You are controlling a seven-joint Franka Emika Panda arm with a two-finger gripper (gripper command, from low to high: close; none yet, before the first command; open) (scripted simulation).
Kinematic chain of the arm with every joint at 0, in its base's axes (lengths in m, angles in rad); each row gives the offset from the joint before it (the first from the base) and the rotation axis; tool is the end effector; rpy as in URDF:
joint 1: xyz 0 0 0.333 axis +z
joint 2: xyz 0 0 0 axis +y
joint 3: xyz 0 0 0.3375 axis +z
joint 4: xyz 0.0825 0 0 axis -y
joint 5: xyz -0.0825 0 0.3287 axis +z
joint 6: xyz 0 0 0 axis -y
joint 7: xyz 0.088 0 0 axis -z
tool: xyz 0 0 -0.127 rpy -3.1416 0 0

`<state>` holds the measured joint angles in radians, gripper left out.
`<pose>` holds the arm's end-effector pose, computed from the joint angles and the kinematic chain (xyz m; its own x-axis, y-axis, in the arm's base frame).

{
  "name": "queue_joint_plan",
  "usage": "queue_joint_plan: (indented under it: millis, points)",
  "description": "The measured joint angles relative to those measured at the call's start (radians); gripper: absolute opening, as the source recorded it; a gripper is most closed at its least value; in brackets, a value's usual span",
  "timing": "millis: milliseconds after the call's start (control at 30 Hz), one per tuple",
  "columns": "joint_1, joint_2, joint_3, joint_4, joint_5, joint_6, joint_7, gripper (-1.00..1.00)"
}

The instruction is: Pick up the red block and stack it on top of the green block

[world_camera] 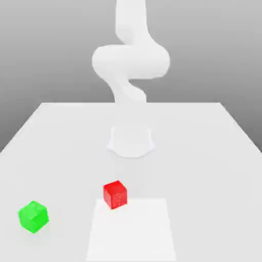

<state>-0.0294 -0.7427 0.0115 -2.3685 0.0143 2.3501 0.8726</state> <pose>0.3153 -0.0036 0.6649 0.4647 -0.7790 0.4209 -0.5875 -0.6269 -0.5117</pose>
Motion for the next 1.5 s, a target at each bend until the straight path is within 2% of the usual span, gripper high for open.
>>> queue_joint_plan:
  millis: [400,567,733,833,867,1100,1233,1367,1500]
  points:
    - [-0.158,0.347,0.094,-0.392,0.062,0.292,0.449,0.00]
    - [-0.231,0.546,0.140,-0.579,0.067,0.452,0.695,0.00]
    - [-0.258,0.747,0.131,-0.597,-0.023,0.621,0.809,0.00]
    - [-0.196,0.856,0.050,-0.583,-0.093,0.714,0.860,0.00]
    - [-0.172,0.889,0.025,-0.578,-0.096,0.743,0.862,-1.00]
    - [-0.163,0.896,0.016,-0.577,-0.101,0.750,0.866,-1.00]
    - [-0.173,0.775,0.048,-0.594,-0.032,0.647,0.817,-1.00]
    - [-0.154,0.632,0.037,-0.614,0.003,0.523,0.793,-1.00]
    - [-0.174,0.624,-0.012,-0.553,0.005,0.454,0.672,-1.00]
